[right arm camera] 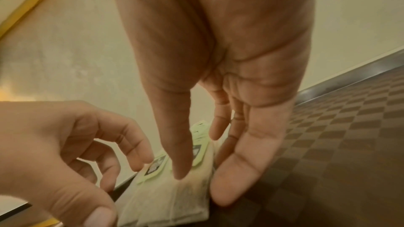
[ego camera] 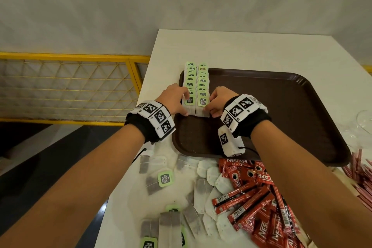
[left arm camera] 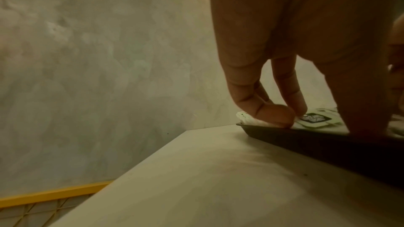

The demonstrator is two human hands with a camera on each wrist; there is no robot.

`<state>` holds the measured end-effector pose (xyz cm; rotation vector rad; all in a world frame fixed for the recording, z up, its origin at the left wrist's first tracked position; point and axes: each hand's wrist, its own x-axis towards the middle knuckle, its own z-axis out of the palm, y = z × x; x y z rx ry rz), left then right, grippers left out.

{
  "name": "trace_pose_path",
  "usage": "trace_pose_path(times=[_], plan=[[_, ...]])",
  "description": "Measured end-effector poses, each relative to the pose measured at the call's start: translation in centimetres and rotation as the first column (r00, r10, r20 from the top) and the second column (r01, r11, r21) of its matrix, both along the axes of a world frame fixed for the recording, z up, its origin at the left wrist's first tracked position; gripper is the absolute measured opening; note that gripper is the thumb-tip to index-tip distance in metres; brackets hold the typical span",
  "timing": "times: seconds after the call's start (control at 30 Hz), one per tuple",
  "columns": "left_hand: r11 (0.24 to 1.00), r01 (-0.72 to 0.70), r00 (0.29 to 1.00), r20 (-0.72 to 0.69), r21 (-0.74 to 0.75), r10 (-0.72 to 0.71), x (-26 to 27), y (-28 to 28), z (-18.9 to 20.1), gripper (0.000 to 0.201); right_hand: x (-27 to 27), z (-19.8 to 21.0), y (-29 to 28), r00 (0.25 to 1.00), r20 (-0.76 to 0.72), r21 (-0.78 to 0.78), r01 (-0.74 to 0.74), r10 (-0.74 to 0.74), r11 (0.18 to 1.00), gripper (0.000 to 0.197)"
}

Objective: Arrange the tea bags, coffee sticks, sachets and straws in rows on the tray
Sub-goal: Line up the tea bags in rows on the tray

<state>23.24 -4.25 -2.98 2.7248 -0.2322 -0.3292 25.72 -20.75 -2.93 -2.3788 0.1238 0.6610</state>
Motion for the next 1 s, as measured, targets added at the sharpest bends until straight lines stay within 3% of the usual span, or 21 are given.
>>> trace_pose_path(times=[0.2, 0.3, 0.37, 0.47, 0.63, 0.73, 0.87, 1.0], plan=[[0.992, -0.034, 0.993, 0.109, -0.125, 0.048, -1.7, 0.9, 2.1, 0.041, -1.9, 2.6, -0.2, 0.985, 0.173, 0.028, -0.01, 0.005, 1.0, 0.037], [0.975, -0.029, 0.991, 0.122, -0.221, 0.057, -4.5, 1.7, 3.5, 0.032, -4.6, 4.5, 0.9, 0.963, 0.247, 0.07, -0.13, 0.109, 0.989, 0.03], [0.973, 0.008, 0.998, 0.062, -0.231, 0.007, -6.9, 2.4, 4.0, 0.024, -7.1, 5.3, 2.0, 0.949, 0.215, 0.093, -0.253, 0.229, 0.963, 0.025], [0.987, 0.085, 0.99, -0.099, -0.139, -0.099, -10.1, 3.6, 3.9, 0.022, -11.1, 5.8, 3.2, 0.886, 0.191, 0.093, -0.444, 0.422, 0.891, 0.023], [0.996, 0.088, 0.963, -0.255, -0.023, -0.091, -13.7, 5.3, 2.1, 0.039, -17.4, 4.4, 4.6, 0.696, 0.072, -0.031, -0.714, 0.714, 0.699, 0.028], [0.995, 0.095, 0.956, -0.279, 0.003, -0.09, -14.8, 5.0, 1.2, 0.05, -19.9, 2.8, 5.4, 0.636, -0.006, -0.145, -0.764, 0.772, 0.629, 0.038], [0.994, 0.105, 0.951, -0.296, 0.024, -0.093, -15.3, 4.4, 0.3, 0.048, -21.9, 2.3, 5.7, 0.608, 0.031, -0.225, -0.769, 0.794, 0.598, 0.053], [0.994, 0.109, 0.947, -0.307, 0.028, -0.095, -15.8, 4.1, -0.1, 0.051, -24.0, 2.0, 6.0, 0.465, -0.03, -0.333, -0.839, 0.885, 0.43, 0.067]])
